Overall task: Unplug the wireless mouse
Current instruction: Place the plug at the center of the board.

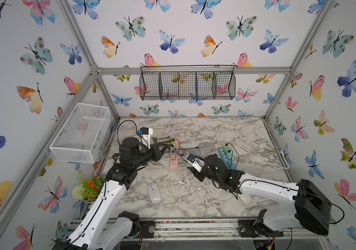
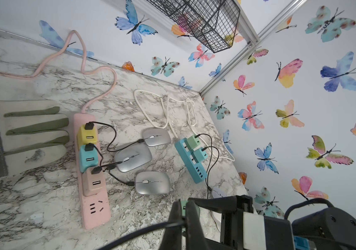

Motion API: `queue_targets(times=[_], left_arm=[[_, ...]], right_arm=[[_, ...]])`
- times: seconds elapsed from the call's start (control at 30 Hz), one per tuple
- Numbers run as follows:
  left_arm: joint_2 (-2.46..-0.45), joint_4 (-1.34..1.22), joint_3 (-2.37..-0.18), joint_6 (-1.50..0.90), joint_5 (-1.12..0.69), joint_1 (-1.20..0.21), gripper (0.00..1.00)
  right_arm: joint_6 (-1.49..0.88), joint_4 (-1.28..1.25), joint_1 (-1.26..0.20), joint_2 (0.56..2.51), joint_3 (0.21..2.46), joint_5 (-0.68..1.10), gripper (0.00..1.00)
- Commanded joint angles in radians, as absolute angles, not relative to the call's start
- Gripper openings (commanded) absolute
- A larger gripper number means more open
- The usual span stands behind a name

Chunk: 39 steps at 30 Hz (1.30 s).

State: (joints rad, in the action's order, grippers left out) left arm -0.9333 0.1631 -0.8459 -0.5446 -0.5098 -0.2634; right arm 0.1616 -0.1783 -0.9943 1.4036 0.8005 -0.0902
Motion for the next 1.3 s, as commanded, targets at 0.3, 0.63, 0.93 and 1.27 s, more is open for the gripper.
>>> queue_targets(times=[0.3,0.63,0.93,1.27], left_arm=[[-0.849,0.297,-0.853,-0.583,-0.512,0.096,0.0],[-0.79,0.439,-0.905,-0.543,-0.529,0.307,0.0],[-0.746,0.46,-0.917,-0.541,-0.446,0.311,0.0],[-0.744,0.458,-0.913,-0.541,-0.457,0.31,0.0]], right_arm=[[-0.183,-0.154,-1.117,1.716,1.025,0.044,0.01],[-0.172,-0.048,-1.152,2.061,1.354,0.069,0.01],[-0.155,0.038,-1.15,2.253,1.586,0.047,0.04],[-0.16,0.069,-1.153,2.357,1.711,0.085,0.25]])
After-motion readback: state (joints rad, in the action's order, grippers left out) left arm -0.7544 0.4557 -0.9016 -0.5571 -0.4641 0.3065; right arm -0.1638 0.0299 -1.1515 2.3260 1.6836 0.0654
